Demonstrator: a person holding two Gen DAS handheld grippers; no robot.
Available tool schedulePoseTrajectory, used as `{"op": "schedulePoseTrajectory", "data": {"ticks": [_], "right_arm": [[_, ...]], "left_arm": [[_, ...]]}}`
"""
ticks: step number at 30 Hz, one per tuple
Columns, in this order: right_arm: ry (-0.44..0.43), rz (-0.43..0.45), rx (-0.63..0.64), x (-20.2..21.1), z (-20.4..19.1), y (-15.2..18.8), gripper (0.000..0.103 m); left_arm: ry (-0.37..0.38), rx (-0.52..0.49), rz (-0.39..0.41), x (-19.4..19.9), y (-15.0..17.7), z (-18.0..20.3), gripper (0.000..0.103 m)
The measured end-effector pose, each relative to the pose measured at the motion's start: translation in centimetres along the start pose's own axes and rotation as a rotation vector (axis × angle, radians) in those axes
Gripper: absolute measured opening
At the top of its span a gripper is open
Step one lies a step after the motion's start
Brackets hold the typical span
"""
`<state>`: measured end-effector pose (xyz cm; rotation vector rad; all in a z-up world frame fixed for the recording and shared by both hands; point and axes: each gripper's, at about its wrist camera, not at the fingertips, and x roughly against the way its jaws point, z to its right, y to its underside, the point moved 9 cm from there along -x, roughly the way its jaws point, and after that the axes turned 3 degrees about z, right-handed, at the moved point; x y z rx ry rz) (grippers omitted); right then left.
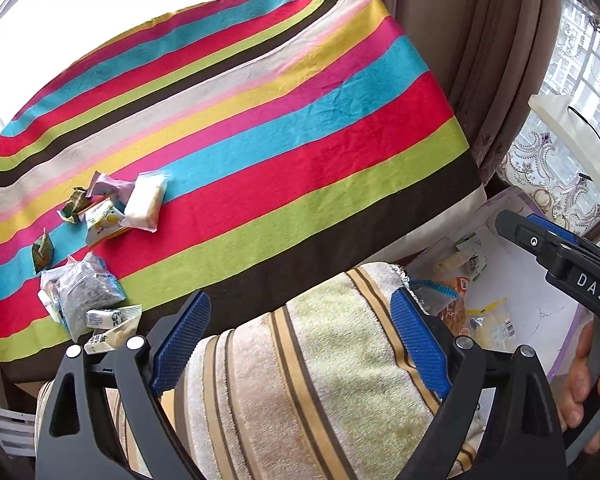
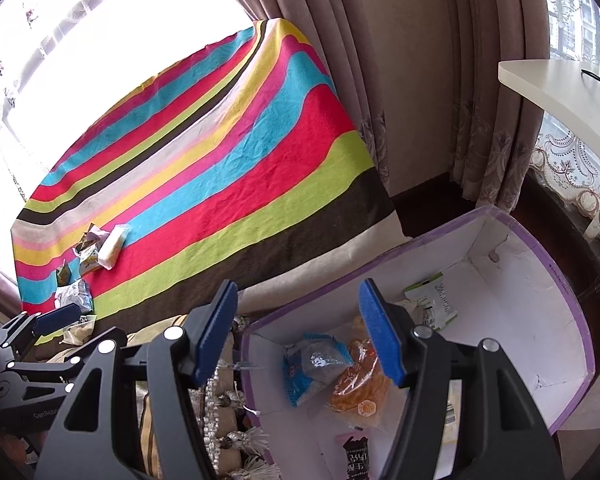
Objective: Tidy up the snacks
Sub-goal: 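Return both open tools to the snack pile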
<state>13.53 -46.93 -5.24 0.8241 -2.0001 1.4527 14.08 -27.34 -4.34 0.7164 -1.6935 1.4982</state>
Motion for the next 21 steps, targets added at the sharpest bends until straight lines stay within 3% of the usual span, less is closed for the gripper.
{"op": "schedulePoseTrajectory", "data": {"ticks": [3,12,21], "right_arm": [[-0.006,-0.011,0.022,-0.2,-1.0,0.3,0.065],[-0.047,-0.05,0.109,-0.6,-6.2,1.3,0.068],[-0.107,-0.111,0.217,-1.6,-12.7,2.8,0.07]], "left_arm": [[-0.004,0.022,0.023,1.0,0.5,-1.2,0.095],[-0.068,0.099,0.075,3.3,1.6,-5.3,0.097],[-0.122,0.271,0.073,5.8,4.9,-13.9,0.098]]}}
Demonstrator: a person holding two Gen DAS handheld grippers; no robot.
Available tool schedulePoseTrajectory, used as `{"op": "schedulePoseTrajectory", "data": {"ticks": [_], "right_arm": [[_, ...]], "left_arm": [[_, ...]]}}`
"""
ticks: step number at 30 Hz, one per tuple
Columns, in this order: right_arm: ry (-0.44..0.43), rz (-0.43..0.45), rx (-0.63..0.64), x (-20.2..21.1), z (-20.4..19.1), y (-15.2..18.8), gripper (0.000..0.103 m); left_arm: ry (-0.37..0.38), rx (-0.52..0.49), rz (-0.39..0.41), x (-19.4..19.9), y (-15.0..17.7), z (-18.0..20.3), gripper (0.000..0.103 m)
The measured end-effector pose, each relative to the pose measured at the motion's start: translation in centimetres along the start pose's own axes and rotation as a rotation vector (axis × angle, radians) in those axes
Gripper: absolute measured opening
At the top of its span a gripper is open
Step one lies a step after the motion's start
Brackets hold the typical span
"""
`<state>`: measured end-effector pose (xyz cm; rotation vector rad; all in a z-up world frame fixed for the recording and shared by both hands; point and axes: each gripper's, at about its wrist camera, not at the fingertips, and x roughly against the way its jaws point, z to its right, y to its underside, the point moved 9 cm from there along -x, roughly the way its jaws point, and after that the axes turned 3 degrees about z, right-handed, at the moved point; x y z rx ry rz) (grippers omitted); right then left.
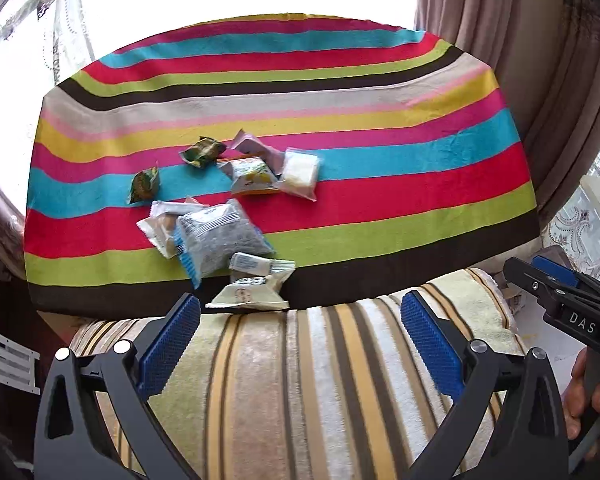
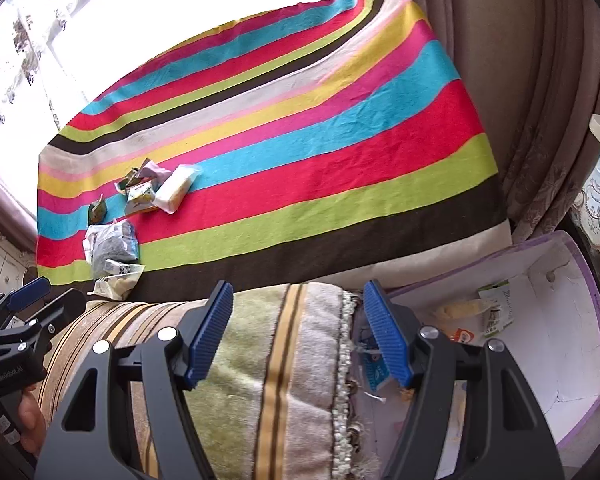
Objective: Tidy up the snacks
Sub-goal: 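Return both open tools to the snack pile, then grasp the small white bottle with the right tool while the left tool grasps a barcoded blue-edged bag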
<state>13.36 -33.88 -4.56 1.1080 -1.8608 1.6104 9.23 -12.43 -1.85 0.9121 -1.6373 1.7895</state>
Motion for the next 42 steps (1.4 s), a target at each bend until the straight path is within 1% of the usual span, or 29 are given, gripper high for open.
{"op": "schedulePoseTrajectory", "data": {"ticks": [3,6,9,14,17,20,22,28,32,35,38,42], "right_arm": [[-0.026,-0.018,0.042,-0.6,-2.5,0.1,0.073],[-0.042,-0.035,0.079,-1.1,-4.7,-0.1,0.074],[-0.06,-0.059,0.113,-1.8,-6.7,0.0,0.077],[-0.141,-0.14,0.145,-3.2,-10.6,0.9,0.077],[-0.145,-0.168,0.192,-4.1,-13.0,1.4,0.077],[-0.161,-0.197,0.227,-5.1,-15.2,1.8,0.077],[-0.159,-0.208,0.245,-5.9,-16.3,1.7,0.077],[-0.157,-0.232,0.273,-8.0,-18.7,0.9,0.077],[-0.153,-0.253,0.287,-9.6,-20.1,0.8,0.077],[-0.16,-0.274,0.286,-10.8,-20.9,0.7,0.07],[-0.154,-0.294,0.282,-12.0,-21.2,0.7,0.068],[-0.145,-0.321,0.278,-13.3,-21.6,0.8,0.061]], "left_arm": [[0.042,0.086,-0.001,0.4,0.5,-3.4,0.098],[-0.008,0.119,-0.027,0.1,1.2,-6.3,0.097],[-0.015,0.149,-0.034,-0.1,1.5,-8.2,0.097],[0.004,0.176,-0.027,-0.4,1.4,-9.8,0.097],[0.017,0.193,-0.022,-0.5,1.4,-10.5,0.096],[0.046,0.212,-0.025,-0.8,1.5,-11.0,0.096],[0.053,0.223,-0.031,-1.1,1.5,-11.6,0.093],[0.085,0.29,-0.041,-1.8,1.8,-13.5,0.087],[0.103,0.308,-0.039,-2.0,1.8,-14.2,0.086],[0.118,0.318,-0.037,-2.2,1.8,-14.4,0.086],[0.131,0.328,-0.038,-2.4,1.8,-14.6,0.086],[0.145,0.341,-0.039,-2.6,1.8,-15.0,0.086]]}}
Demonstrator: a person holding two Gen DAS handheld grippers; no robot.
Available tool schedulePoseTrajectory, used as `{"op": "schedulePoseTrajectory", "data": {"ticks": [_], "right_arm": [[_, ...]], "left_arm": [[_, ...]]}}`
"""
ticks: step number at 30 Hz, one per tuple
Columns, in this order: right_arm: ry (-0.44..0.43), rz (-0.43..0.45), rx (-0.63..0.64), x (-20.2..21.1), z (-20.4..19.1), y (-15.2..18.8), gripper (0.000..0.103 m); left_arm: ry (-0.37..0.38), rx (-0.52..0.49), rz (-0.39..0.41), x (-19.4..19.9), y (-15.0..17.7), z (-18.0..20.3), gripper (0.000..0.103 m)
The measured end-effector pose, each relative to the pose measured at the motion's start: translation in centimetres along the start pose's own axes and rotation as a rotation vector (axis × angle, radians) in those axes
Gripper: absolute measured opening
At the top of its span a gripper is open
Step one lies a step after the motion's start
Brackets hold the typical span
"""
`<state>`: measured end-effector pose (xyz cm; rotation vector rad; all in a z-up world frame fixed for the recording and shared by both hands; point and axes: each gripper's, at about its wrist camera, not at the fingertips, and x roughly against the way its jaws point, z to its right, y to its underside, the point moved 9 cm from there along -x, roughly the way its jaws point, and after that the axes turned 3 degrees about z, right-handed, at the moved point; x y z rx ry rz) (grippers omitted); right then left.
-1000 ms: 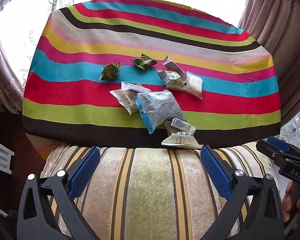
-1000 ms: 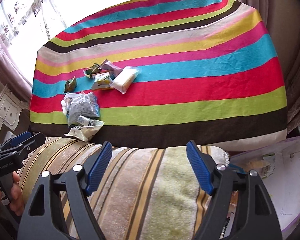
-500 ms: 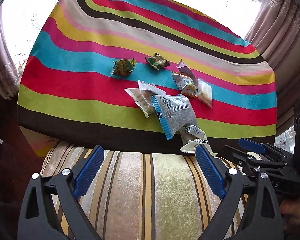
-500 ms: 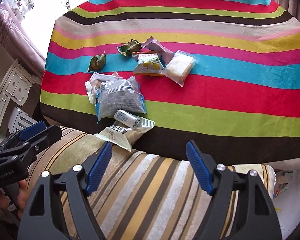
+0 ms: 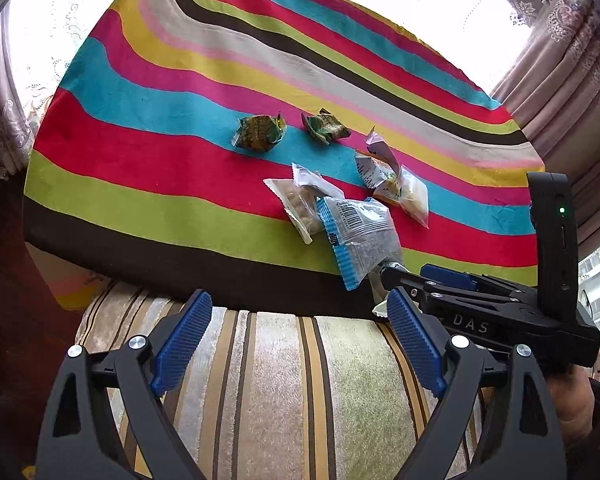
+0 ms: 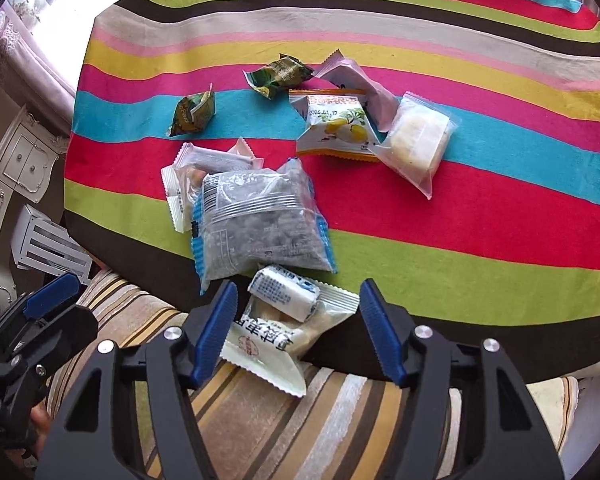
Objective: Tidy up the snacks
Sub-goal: 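Grasp the small white bottle with the right tool while the left tool grasps a barcoded blue-edged bag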
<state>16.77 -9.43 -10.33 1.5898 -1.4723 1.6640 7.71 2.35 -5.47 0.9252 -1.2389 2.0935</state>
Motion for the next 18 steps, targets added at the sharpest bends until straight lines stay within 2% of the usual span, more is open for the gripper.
{"op": "schedulePoseTrajectory", "data": {"ticks": [2,5,8,14,18], "right_arm": [[0.003,-0.015,-0.007,-0.6,0.0,0.0,0.055],[-0.004,-0.026,-0.013,-1.0,0.0,0.0,0.051],[-0.012,-0.025,-0.008,-1.0,-0.2,0.0,0.037],[-0.014,-0.009,-0.016,-0.6,-0.2,0.0,0.036],[-0.015,0.019,-0.027,0.4,0.3,0.0,0.036]], "left_arm": [[0.005,0.006,-0.003,-0.1,-0.1,-0.2,0.086],[0.011,0.01,-0.005,-0.3,-0.3,-0.3,0.085],[0.018,0.007,-0.007,-0.4,-0.5,-0.3,0.085],[0.027,0.003,-0.017,-1.0,-0.8,-0.1,0.08],[0.033,-0.006,-0.021,-1.6,-1.3,0.3,0.074]]}}
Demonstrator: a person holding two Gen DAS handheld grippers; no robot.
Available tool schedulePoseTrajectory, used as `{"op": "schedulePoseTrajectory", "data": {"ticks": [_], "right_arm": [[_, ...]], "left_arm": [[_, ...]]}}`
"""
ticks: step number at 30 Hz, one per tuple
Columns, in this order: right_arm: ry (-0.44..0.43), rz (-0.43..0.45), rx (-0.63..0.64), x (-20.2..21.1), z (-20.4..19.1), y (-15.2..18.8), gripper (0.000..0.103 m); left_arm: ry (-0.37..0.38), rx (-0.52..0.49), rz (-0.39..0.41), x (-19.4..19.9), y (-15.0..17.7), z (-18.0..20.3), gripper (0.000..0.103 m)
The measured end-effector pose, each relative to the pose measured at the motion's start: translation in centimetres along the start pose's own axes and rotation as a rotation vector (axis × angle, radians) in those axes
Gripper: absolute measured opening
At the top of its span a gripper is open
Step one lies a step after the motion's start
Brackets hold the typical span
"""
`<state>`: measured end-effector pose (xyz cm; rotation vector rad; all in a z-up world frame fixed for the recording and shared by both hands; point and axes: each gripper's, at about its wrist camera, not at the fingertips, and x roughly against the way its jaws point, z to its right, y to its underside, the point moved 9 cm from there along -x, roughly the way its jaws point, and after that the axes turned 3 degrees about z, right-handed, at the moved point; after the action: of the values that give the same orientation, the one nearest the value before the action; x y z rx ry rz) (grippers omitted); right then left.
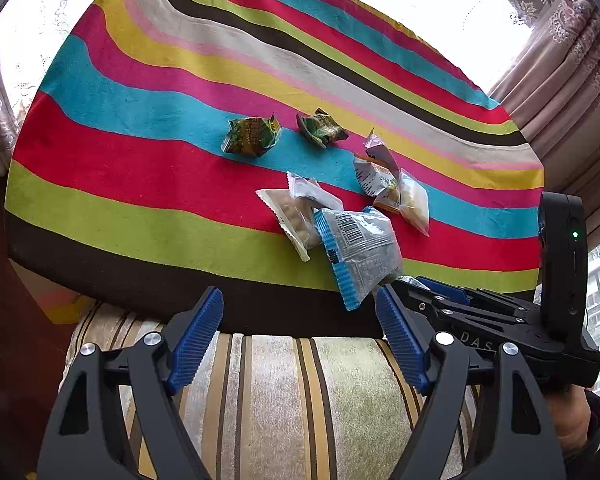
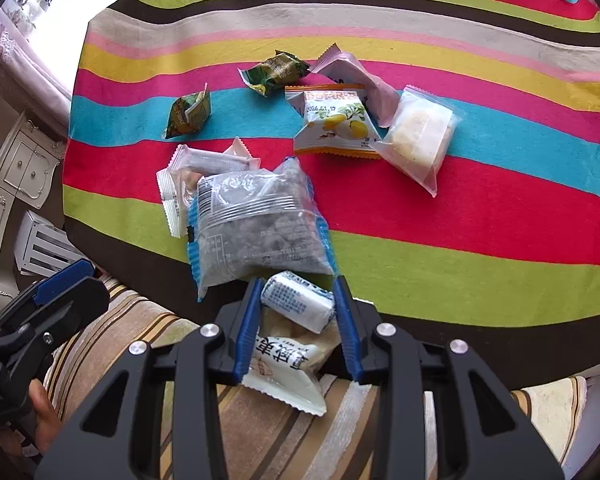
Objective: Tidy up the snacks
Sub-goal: 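Grasp the small white bottle with the right tool while the left tool grasps a barcoded blue-edged bag, then carry the bottle and the blue-edged bag over the white box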
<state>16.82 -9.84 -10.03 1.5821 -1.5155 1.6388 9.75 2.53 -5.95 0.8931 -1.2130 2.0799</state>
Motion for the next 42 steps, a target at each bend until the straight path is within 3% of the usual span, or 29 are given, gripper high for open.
{"op": "schedulePoseTrajectory", "data": {"ticks": [10,21,23,25,28,42], "right_arm": [[0.018,0.074,-0.027,2.6,1.9,-0.5,0.036],[0.061,0.117,-0.051,4.5,4.9,-0.3,0.036],[0.062,0.119,-0.055,4.7,5.2,-0.2,0.036],[0.063,0.122,-0.059,4.9,5.5,0.0,0.036],[0.07,0.132,-0.061,5.3,5.9,0.2,0.036],[0.084,0.179,-0.099,7.6,8.0,1.0,0.036]], "left_arm": [[0.114,0.015,-0.105,-4.1,-0.1,3.0,0.071],[0.092,0.073,-0.183,-8.7,-1.0,4.1,0.071],[0.074,0.065,-0.174,-9.0,-1.2,4.4,0.071],[0.066,0.064,-0.174,-9.4,-1.4,4.8,0.057],[0.058,0.036,-0.162,-9.4,-1.7,5.6,0.044],[-0.108,-0.149,-0.011,-6.2,-2.5,8.5,0.03]]}}
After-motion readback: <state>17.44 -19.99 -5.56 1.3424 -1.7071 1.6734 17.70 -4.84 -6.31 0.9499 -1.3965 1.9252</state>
